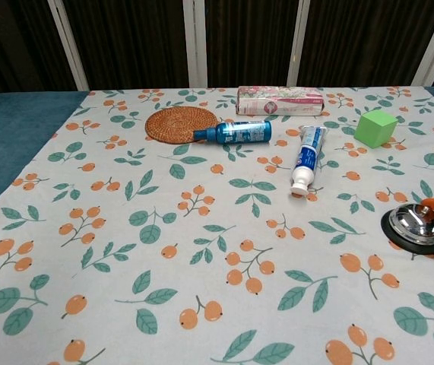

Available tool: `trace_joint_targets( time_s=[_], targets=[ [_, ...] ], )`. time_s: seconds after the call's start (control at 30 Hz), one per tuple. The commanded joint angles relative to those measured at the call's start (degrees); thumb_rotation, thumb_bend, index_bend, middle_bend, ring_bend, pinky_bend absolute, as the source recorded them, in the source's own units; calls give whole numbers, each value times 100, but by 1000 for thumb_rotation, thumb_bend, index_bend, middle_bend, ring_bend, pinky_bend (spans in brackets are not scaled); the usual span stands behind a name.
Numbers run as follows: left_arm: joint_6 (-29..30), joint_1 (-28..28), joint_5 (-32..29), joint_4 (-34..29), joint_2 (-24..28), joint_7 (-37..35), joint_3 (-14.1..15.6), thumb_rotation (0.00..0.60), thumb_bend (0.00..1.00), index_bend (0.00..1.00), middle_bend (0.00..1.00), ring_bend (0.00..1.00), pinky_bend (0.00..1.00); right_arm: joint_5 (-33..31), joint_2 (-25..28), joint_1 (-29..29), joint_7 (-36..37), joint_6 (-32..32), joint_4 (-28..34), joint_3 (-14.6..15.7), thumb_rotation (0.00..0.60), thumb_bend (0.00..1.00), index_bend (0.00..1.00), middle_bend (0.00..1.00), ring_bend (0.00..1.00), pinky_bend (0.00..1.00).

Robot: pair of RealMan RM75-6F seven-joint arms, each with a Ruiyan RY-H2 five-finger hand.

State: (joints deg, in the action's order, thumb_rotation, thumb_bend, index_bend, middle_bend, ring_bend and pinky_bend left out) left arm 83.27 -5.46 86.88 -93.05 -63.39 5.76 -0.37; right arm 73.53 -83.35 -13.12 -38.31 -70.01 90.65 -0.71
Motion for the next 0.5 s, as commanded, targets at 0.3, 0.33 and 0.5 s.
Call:
trace_joint_targets(
  time_s=[0.3, 0.33, 0.5],
  targets=[
    [2, -1, -14, 4, 4, -13, -10, 600, 33, 0, 0, 0, 0, 864, 491, 95, 1116, -965, 394, -335, 600, 495, 0, 0, 0, 0],
    [-1, 0, -19, 2, 7, -11, -10, 600, 34, 0, 0, 0, 0, 895, 617, 147, 1216, -1036, 482, -322, 600, 437, 0, 0, 0, 0],
    [7, 2, -18, -3, 16, 6, -12, 600, 34, 0, 0, 0, 0, 1031, 1068, 343, 1479, -1241, 737, -199, 600, 314, 0, 0, 0, 0]
  ],
)
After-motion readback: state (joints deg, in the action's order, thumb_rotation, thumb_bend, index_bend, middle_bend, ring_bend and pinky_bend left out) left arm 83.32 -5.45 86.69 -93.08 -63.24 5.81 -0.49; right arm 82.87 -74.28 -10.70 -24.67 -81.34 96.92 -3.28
